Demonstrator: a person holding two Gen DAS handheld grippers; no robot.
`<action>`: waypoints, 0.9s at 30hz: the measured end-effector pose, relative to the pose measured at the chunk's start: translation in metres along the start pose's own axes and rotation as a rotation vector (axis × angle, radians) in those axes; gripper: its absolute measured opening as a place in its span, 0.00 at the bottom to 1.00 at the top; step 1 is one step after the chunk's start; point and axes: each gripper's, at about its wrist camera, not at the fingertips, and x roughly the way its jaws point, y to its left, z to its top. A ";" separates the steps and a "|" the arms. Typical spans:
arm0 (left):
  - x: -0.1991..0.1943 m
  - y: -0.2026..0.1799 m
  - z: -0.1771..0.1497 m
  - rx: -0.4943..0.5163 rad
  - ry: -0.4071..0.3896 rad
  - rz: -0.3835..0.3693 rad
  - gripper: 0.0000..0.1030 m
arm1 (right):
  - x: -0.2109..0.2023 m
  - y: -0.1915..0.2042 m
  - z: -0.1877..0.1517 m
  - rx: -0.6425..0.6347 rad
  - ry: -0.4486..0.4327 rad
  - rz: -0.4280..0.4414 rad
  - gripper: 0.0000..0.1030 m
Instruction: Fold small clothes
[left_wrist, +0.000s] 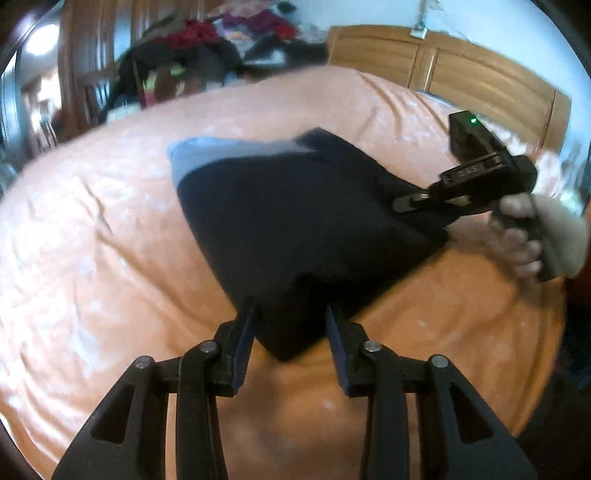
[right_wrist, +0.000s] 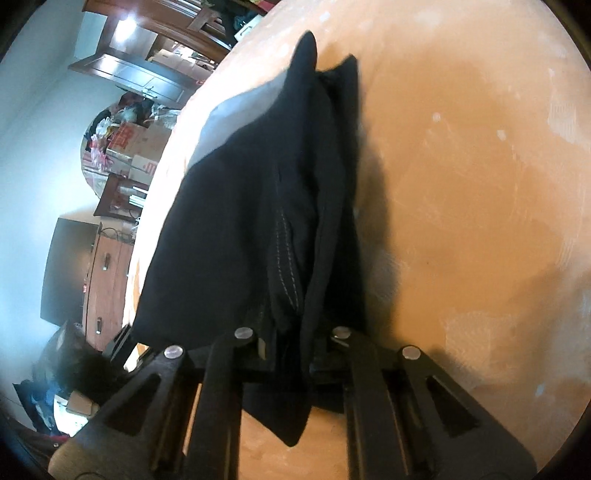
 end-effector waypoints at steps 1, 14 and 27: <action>0.011 0.004 -0.003 0.000 0.034 0.017 0.46 | 0.001 -0.001 0.000 -0.004 -0.006 -0.011 0.07; -0.056 0.049 0.010 -0.054 -0.076 -0.181 0.22 | 0.005 -0.030 -0.011 -0.020 -0.064 0.051 0.05; 0.020 0.063 0.061 0.017 -0.062 -0.148 0.18 | -0.001 -0.036 -0.019 -0.042 -0.087 0.064 0.05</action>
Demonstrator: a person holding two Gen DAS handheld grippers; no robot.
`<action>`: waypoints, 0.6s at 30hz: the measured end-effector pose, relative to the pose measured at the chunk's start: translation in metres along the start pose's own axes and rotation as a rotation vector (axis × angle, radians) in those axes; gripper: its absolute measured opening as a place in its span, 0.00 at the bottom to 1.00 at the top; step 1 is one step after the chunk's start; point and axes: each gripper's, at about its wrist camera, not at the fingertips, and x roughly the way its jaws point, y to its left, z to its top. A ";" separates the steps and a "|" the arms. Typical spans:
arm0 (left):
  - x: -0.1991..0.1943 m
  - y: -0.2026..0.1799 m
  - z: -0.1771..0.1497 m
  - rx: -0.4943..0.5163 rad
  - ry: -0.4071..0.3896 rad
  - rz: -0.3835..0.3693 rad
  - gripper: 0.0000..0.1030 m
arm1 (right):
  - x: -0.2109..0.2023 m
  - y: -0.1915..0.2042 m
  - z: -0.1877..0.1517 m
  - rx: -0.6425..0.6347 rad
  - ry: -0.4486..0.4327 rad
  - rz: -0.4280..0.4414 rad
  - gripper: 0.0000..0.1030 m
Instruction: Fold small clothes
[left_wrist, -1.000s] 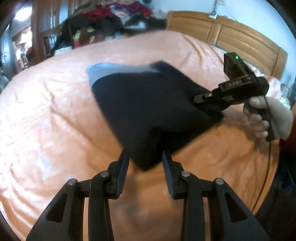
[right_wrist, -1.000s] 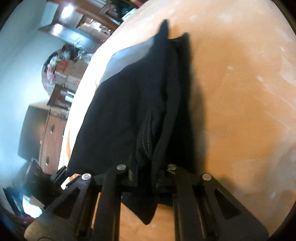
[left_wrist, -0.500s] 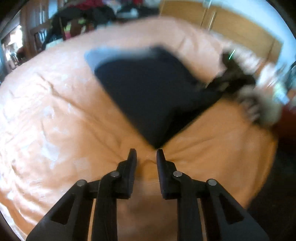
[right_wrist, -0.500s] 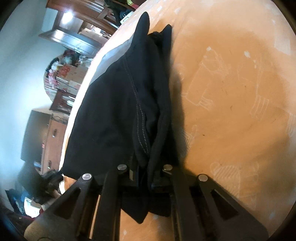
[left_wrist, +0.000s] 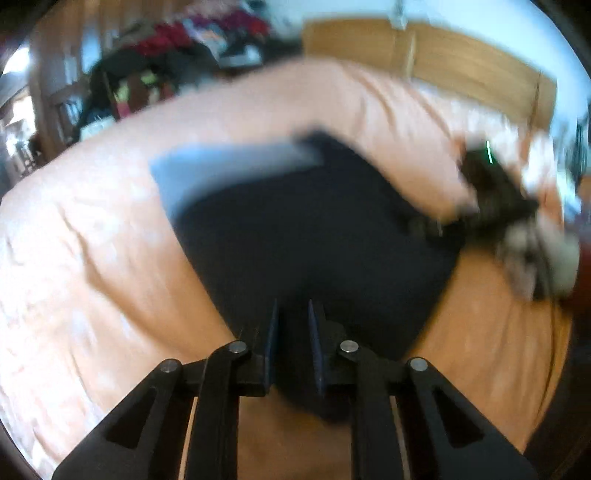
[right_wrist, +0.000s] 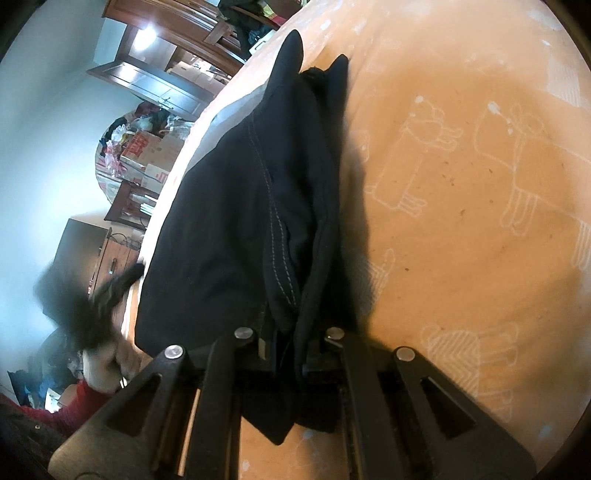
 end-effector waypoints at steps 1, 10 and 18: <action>0.019 0.013 0.008 -0.009 0.013 0.022 0.18 | -0.001 0.000 0.000 0.000 -0.001 0.000 0.05; 0.074 0.057 0.046 -0.051 0.007 0.022 0.11 | -0.006 -0.012 -0.007 0.003 -0.018 0.041 0.05; 0.147 0.085 0.073 0.044 0.125 0.201 0.04 | -0.011 -0.011 -0.012 -0.001 -0.037 0.060 0.05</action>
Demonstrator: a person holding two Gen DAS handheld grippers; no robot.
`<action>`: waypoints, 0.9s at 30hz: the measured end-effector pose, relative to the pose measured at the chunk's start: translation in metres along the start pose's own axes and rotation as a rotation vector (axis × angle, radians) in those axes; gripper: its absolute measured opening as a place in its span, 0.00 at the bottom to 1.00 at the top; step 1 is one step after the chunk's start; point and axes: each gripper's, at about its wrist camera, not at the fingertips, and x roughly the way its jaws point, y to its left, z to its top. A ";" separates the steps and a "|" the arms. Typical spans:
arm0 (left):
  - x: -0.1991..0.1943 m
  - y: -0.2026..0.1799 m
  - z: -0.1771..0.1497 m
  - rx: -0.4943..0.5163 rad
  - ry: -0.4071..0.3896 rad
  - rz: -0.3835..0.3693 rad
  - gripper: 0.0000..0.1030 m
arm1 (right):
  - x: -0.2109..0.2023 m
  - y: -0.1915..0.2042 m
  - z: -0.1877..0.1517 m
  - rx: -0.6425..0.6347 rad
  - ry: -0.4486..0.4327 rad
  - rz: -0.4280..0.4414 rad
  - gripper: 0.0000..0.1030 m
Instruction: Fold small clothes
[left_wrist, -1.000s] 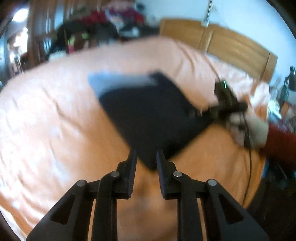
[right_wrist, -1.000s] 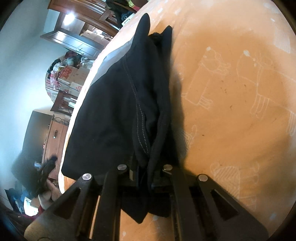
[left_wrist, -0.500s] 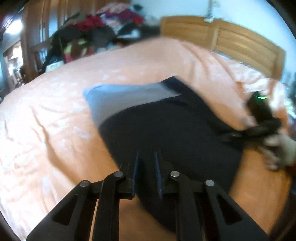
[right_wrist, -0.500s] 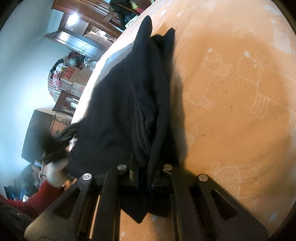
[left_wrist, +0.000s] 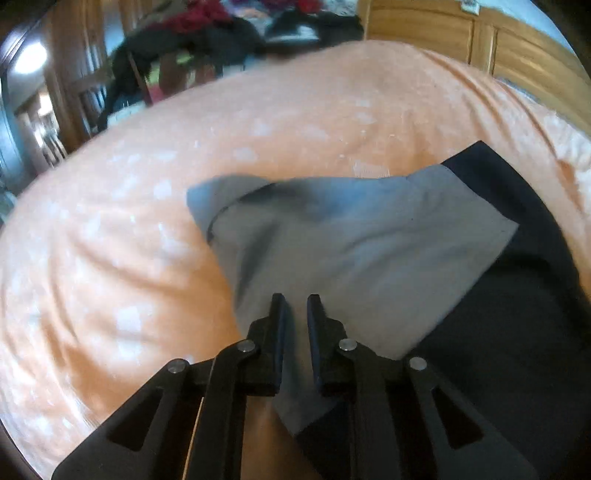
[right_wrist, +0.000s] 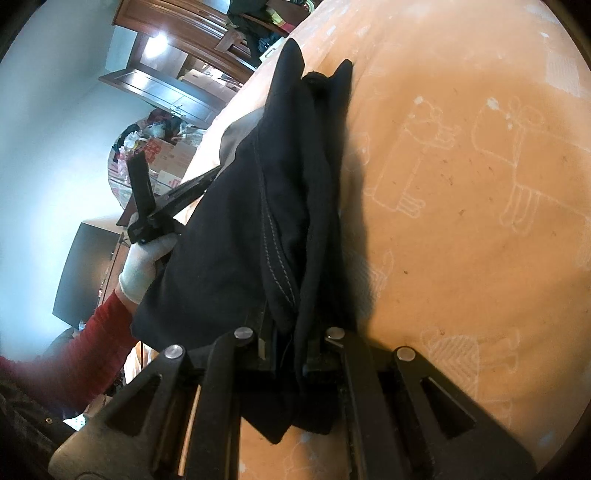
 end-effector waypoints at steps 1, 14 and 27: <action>-0.006 -0.003 0.004 -0.009 -0.018 -0.028 0.04 | 0.000 0.000 0.000 -0.001 -0.002 0.001 0.05; 0.019 0.019 0.004 -0.123 0.006 0.030 0.27 | -0.029 0.033 0.005 -0.090 0.034 -0.105 0.31; 0.021 0.025 0.002 -0.155 -0.007 0.005 0.29 | 0.023 0.116 0.172 -0.444 -0.085 -0.333 0.28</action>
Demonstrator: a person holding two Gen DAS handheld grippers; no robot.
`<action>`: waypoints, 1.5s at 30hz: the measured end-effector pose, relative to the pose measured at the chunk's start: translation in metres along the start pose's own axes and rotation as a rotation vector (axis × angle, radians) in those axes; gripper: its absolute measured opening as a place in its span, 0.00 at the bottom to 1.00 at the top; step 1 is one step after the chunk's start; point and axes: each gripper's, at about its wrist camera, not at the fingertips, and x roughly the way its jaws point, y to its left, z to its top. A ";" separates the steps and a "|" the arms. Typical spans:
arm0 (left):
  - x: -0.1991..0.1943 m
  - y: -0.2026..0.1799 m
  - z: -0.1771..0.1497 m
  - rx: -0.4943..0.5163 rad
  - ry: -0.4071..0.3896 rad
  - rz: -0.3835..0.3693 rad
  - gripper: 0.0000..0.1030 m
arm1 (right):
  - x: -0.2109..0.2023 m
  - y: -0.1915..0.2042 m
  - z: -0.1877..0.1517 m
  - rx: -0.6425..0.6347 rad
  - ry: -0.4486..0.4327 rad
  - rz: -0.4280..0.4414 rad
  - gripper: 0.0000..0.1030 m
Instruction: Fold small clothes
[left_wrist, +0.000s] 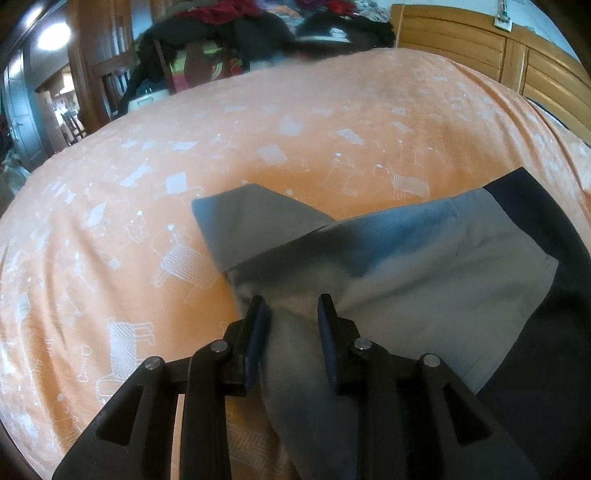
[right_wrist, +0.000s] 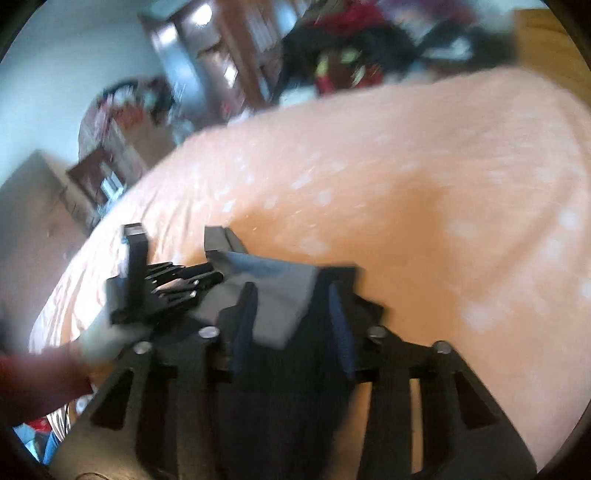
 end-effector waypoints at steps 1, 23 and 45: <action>0.000 0.000 0.000 -0.001 0.000 -0.001 0.29 | 0.030 0.003 0.010 -0.028 0.043 -0.025 0.26; -0.176 -0.064 -0.099 0.058 -0.076 -0.132 0.37 | -0.095 0.084 -0.160 -0.033 0.015 -0.223 0.68; -0.223 -0.044 -0.236 -0.129 0.091 0.070 0.71 | -0.081 0.114 -0.275 0.048 0.172 -0.324 1.00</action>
